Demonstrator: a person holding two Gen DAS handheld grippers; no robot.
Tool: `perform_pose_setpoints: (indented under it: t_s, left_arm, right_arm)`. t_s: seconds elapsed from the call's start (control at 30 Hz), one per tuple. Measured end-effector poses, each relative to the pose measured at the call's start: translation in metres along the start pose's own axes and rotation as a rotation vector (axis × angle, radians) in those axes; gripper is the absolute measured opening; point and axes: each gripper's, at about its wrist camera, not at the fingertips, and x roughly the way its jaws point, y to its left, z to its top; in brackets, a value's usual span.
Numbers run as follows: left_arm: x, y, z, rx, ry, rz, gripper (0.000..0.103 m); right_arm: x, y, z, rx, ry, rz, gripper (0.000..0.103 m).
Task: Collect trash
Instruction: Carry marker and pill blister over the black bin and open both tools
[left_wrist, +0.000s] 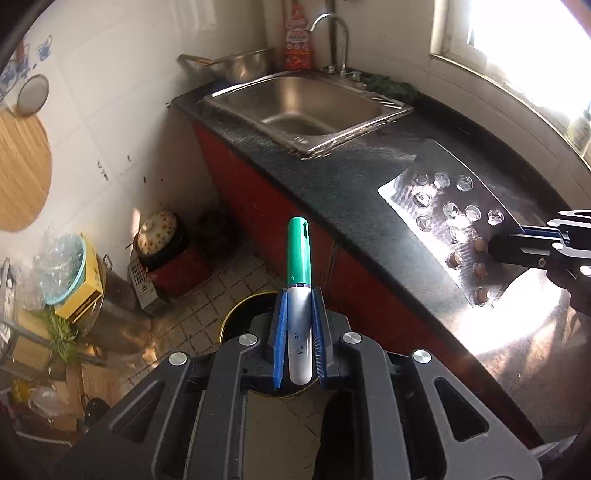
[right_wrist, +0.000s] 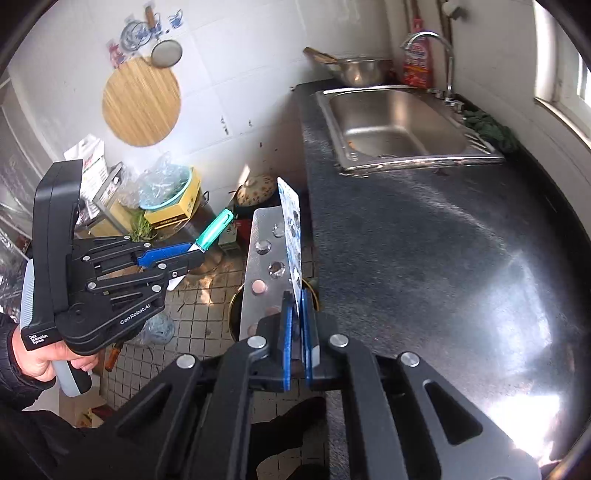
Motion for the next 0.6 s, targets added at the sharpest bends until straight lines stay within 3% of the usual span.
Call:
perform_pose_setpoints:
  t_s: [0.17, 0.3, 0.6]
  left_arm:
    - [0.037, 0.045, -0.032, -0.109, 0.068, 0.027, 0.012]
    - [0.071, 0.065, -0.048, -0.184, 0.092, -0.001, 0.013]
    - [0.141, 0.09, -0.066, -0.246, 0.142, -0.059, 0.013]
  right_arm:
    - [0.072, 0.034, 0.013, -0.028, 0.097, 0.018, 0.006]
    - [0.12, 0.038, 0.015, 0.004, 0.167, 0.027, 0.006]
    - [0.204, 0.042, 0.011, 0.032, 0.289, -0.014, 0.006]
